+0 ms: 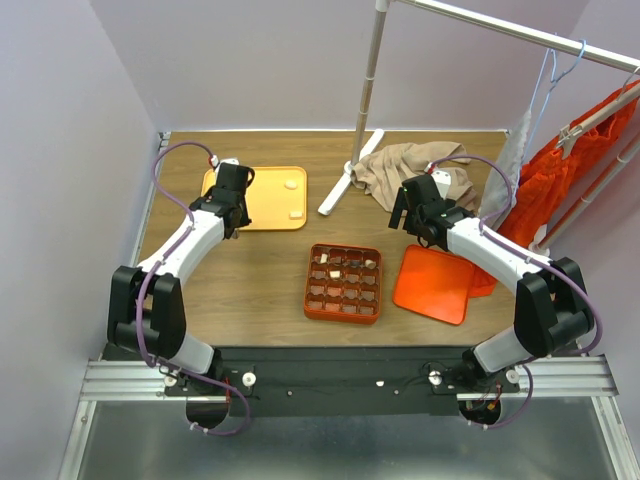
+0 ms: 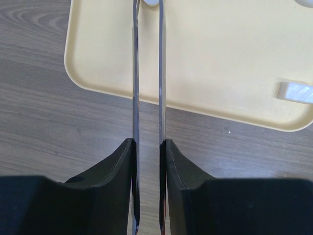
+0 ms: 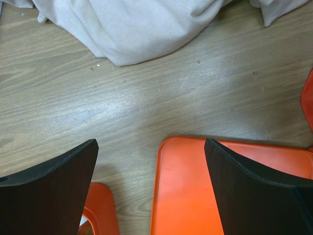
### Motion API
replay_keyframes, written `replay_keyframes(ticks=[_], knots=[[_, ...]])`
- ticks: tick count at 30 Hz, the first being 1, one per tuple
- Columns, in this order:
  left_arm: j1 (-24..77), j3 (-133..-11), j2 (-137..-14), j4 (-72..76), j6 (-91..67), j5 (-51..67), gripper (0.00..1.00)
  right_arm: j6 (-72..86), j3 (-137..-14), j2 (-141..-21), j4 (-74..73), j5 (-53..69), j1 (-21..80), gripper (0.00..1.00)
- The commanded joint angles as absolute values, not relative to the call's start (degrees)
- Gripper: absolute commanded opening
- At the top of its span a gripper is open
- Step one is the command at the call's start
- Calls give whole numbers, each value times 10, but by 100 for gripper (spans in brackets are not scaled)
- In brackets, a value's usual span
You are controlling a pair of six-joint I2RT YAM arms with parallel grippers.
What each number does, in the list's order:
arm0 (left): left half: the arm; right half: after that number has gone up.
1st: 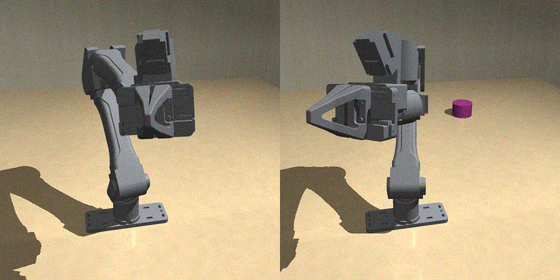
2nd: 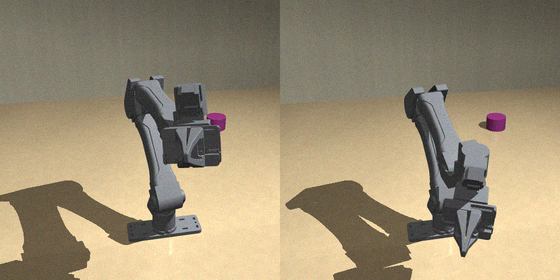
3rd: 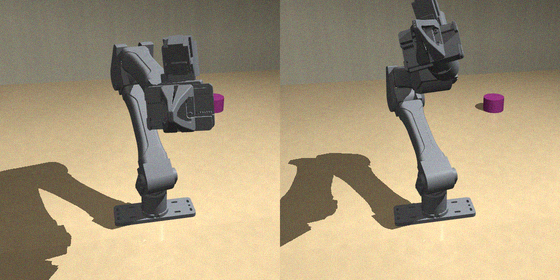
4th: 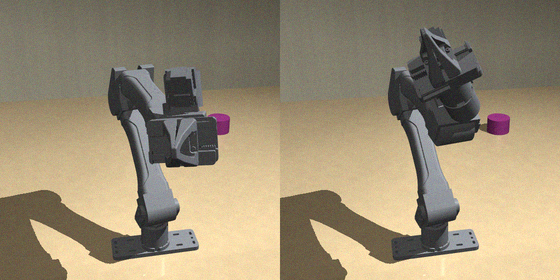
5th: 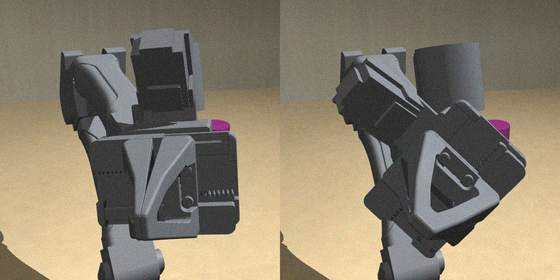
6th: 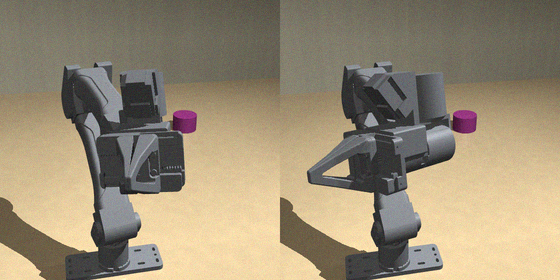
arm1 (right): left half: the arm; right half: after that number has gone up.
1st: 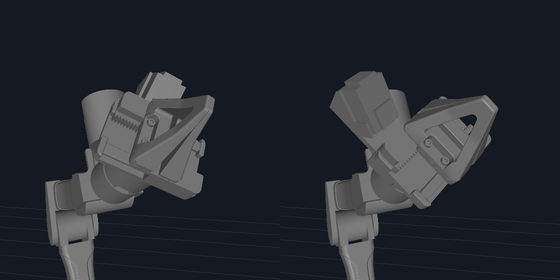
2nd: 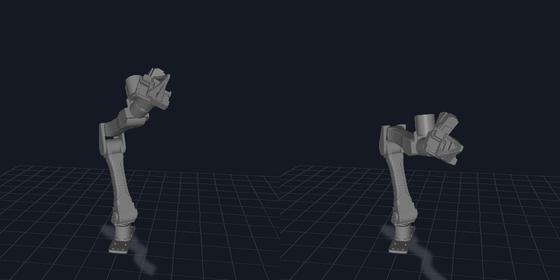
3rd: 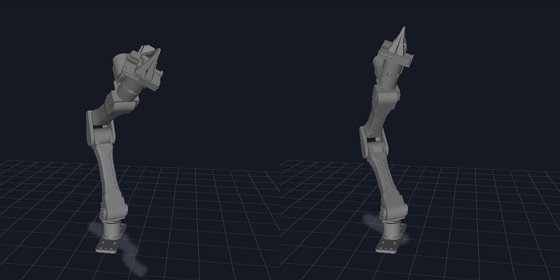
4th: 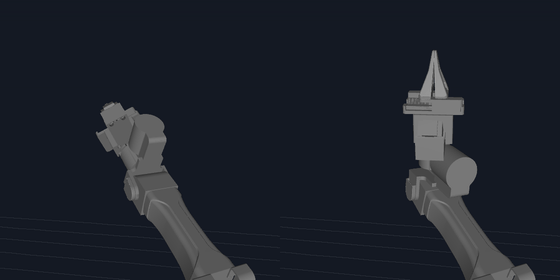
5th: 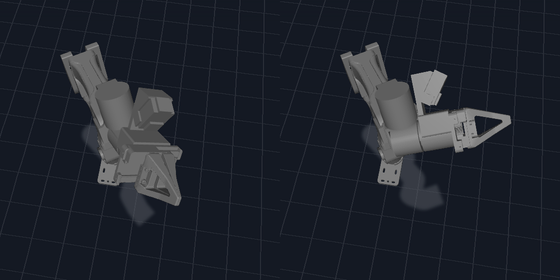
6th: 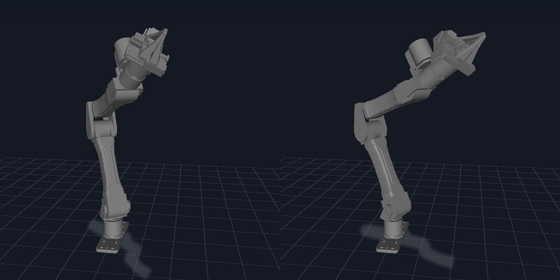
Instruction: Pack the chocolate
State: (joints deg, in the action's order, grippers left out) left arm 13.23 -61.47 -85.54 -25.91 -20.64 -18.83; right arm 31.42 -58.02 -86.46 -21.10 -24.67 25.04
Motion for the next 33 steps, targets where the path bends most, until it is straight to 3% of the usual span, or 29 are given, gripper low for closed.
replay_keyframes(ticks=[1, 4, 12, 18, 33], knots=[[128, -625, -848, -257, -197, -198, 12, 312, -578, -854, -220, -248, 249, 98], [129, -627, -830, -283, -185, -193, 0, 311, -581, -854, -220, -250, 249, 98], [141, -615, -673, -364, -148, -128, 0, 308, -578, -853, -221, -254, 249, 98], [185, -643, -622, -445, -173, -85, 0, 309, -583, -859, -221, -247, 249, 98], [419, -643, -537, -518, -279, -39, 0, 307, -585, -860, -222, -248, 249, 98]])
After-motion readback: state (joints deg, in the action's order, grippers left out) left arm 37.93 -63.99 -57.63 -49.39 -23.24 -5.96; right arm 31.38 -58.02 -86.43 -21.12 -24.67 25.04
